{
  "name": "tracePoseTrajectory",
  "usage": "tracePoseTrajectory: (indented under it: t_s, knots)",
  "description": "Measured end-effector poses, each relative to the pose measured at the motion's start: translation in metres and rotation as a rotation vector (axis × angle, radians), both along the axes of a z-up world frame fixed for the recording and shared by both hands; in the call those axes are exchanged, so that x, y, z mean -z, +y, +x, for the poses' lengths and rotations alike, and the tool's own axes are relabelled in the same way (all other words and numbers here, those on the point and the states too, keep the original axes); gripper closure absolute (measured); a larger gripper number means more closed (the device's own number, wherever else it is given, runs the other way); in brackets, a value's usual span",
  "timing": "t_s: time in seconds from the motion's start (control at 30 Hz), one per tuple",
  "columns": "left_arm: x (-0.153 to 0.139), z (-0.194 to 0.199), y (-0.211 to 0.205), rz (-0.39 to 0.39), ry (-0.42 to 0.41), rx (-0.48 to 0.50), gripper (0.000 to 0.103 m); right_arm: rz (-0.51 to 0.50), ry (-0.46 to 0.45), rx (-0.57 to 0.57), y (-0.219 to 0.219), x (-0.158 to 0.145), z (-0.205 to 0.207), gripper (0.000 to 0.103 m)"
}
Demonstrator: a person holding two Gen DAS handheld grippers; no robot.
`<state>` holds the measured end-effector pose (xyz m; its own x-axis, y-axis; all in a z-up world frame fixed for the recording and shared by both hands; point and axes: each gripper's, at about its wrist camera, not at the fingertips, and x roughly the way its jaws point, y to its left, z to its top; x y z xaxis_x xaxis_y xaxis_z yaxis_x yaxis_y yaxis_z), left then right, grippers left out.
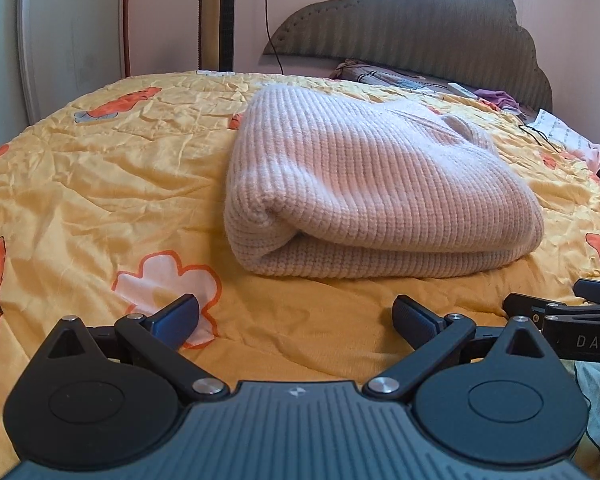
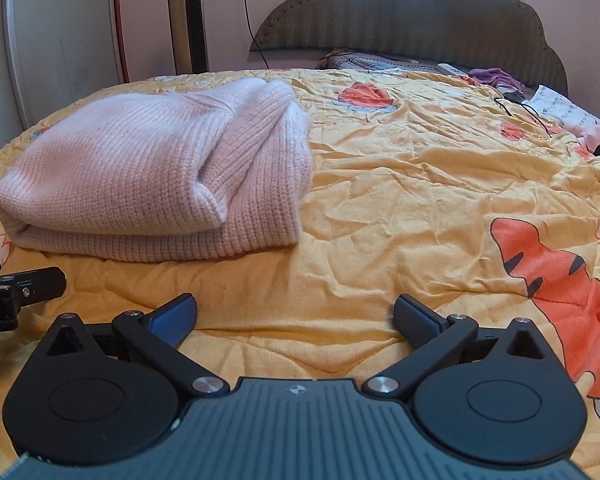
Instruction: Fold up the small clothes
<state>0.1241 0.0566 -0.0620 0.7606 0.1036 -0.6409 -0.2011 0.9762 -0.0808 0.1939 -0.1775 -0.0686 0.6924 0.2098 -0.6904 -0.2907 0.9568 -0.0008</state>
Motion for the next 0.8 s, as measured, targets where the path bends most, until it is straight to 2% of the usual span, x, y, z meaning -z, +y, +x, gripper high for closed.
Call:
tracePoseTrajectory:
  t_s: [0.23,0.8]
  knots:
    - [-0.0003,-0.0018,0.0031,-0.028,-0.016,-0.002,0.000,0.000,0.000,0.000,-0.0006,-0.0005,-0.0006,0.000]
    - [-0.0007,-0.0015,0.0034,-0.022,-0.012,-0.001,0.000,0.001,0.000,0.000,-0.0009,-0.0006,-0.0006,0.000]
